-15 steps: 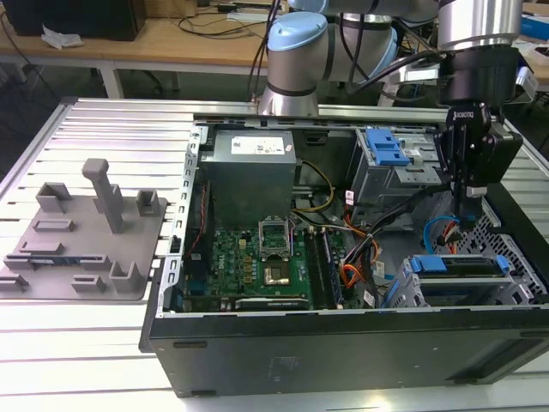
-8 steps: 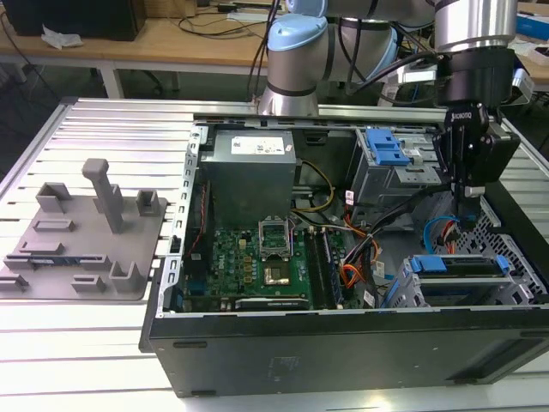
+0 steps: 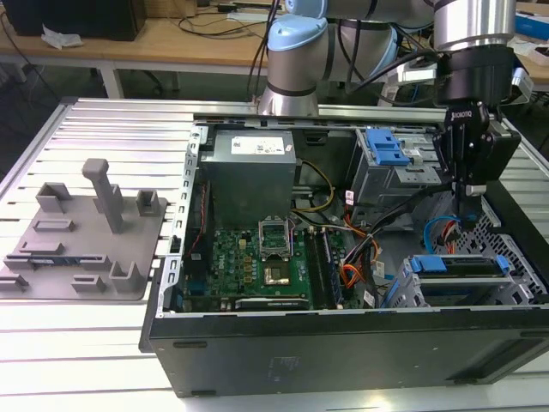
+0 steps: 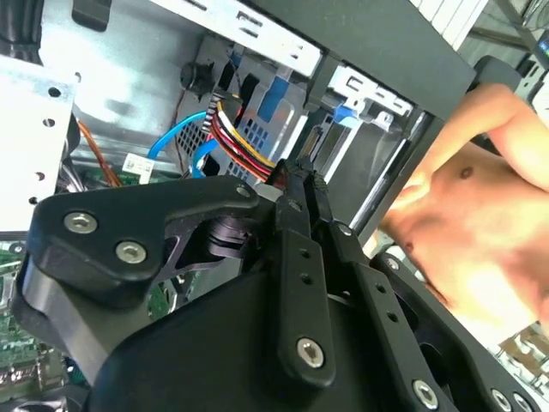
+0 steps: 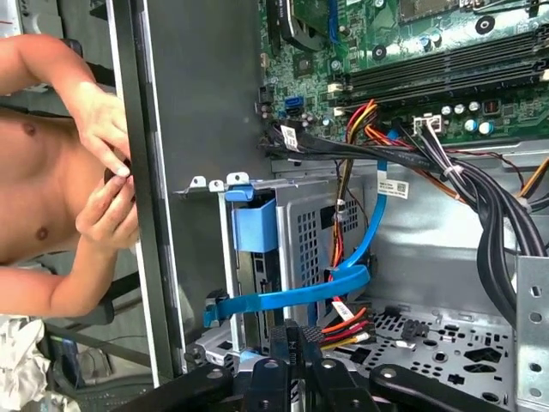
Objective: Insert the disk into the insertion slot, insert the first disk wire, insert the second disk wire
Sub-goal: 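Insert the first disk wire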
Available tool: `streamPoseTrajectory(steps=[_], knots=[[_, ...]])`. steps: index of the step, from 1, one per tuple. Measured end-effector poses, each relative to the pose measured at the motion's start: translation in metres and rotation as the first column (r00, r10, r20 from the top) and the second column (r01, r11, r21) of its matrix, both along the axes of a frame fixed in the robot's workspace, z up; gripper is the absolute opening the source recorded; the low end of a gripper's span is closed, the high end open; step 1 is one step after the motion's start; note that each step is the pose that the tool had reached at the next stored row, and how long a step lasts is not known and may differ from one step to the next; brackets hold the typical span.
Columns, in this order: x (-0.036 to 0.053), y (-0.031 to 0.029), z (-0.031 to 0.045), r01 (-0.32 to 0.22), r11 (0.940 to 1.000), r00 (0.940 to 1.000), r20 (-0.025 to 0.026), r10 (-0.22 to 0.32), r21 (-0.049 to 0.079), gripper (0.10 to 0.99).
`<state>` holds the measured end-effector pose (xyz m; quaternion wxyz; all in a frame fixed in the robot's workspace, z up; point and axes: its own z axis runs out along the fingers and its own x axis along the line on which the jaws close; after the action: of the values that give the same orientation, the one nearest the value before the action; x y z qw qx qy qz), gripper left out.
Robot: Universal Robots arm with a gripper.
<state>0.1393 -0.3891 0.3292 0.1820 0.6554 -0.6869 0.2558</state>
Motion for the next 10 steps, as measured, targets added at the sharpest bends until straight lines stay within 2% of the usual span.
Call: streamPoseTrajectory(steps=[1,2,4,6,10], knots=[[0.0,0.0,-0.0001,0.013,0.9999,0.9996,-0.0234,-0.013,0.0,0.165],[0.0001,0.0,-0.0006,0.019,0.9998,0.9992,-0.0353,-0.019,0.0,0.165],[0.0026,-0.0001,-0.0008,0.022,0.9998,0.9987,-0.0464,-0.022,-0.001,0.165],[0.0094,0.0,-0.0011,0.023,0.9997,0.9985,-0.0498,-0.023,-0.001,0.165],[0.0177,0.0,-0.0017,0.03,0.9996,0.9982,-0.0513,-0.03,-0.001,0.165]])
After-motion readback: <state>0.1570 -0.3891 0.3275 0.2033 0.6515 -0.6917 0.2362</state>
